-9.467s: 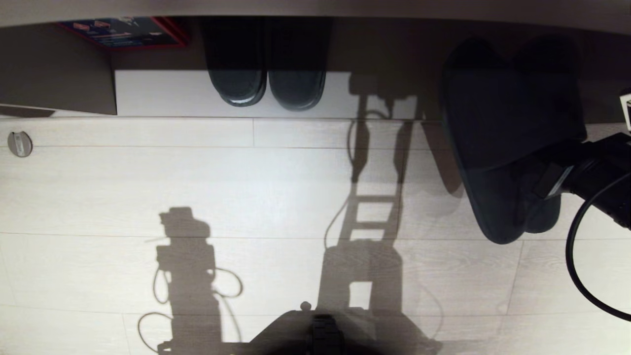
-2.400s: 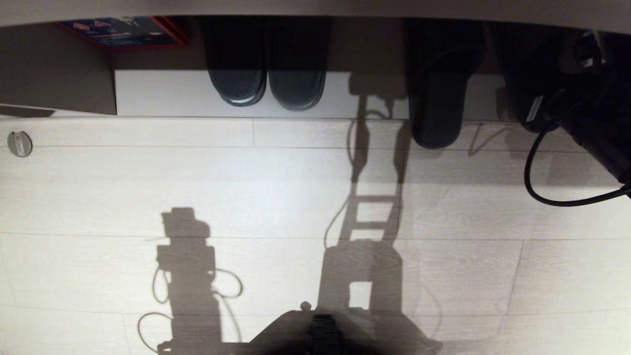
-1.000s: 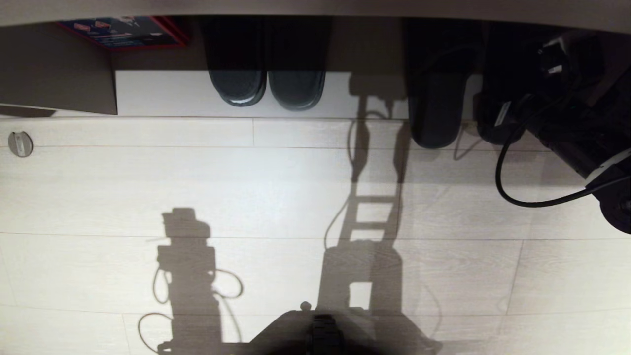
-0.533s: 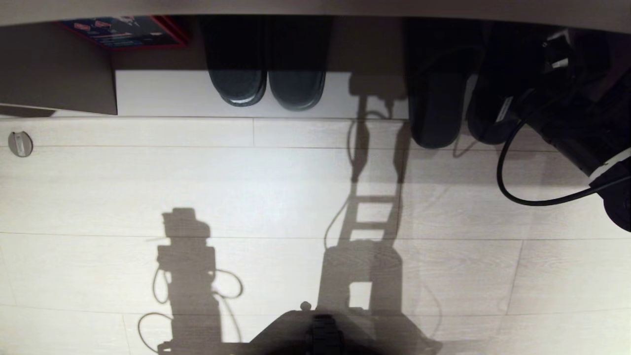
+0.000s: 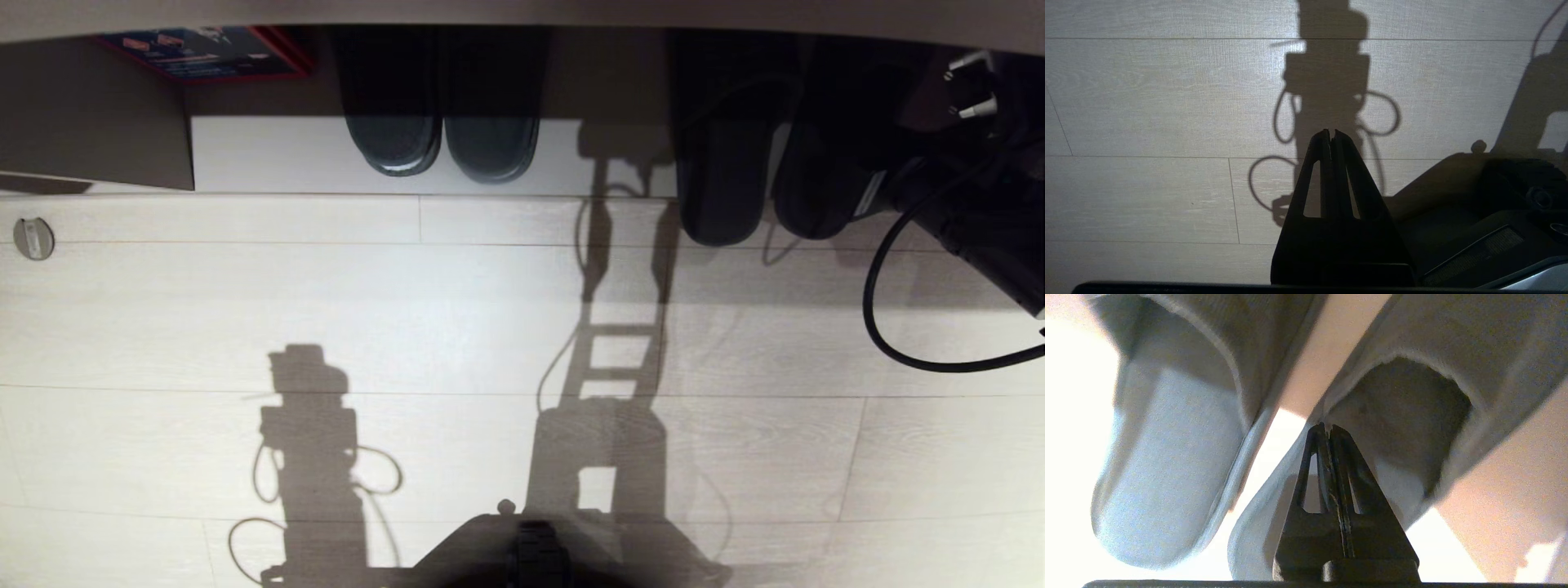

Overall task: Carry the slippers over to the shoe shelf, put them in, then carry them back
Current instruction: Place the slippers into the shoe cabinet

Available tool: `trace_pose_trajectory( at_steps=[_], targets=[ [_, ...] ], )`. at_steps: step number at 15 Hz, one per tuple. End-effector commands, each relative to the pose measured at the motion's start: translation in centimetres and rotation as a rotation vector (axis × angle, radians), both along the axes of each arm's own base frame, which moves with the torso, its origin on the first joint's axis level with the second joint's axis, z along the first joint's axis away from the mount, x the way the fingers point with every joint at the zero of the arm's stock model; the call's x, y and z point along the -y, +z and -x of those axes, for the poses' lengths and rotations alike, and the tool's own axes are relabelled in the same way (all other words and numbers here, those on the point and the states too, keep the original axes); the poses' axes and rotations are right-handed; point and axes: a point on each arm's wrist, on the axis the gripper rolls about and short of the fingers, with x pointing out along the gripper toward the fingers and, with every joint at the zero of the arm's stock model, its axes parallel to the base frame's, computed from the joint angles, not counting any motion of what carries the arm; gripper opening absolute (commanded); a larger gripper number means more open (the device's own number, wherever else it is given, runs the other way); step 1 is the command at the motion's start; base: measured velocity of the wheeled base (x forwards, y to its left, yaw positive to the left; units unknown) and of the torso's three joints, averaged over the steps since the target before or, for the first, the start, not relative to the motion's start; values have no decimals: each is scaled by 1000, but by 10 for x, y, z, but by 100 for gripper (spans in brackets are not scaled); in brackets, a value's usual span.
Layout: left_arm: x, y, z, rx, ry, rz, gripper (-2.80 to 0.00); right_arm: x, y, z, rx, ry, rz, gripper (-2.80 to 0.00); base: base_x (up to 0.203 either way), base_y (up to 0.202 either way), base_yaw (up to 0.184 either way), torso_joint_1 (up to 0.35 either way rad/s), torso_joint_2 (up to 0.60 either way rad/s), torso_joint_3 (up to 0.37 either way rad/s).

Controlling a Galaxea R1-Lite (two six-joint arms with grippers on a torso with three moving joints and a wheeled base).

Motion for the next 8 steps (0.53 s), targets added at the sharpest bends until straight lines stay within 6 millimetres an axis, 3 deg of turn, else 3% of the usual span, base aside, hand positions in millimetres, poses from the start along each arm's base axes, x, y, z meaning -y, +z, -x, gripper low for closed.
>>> trace_pose_trajectory(
  at_steps=[1,4,8],
  targets=[
    [0,0,0,0,0,1,-280,2,1,15,12,2,1,-280,0,0,0,0,0,0],
    [0,0,0,0,0,1,-280,3,-15,25,-36,5,7,-280,0,0,0,0,0,0],
    [0,0,0,0,0,1,-280,6,-23,54,-48,6,7,-280,0,0,0,0,0,0]
  ],
)
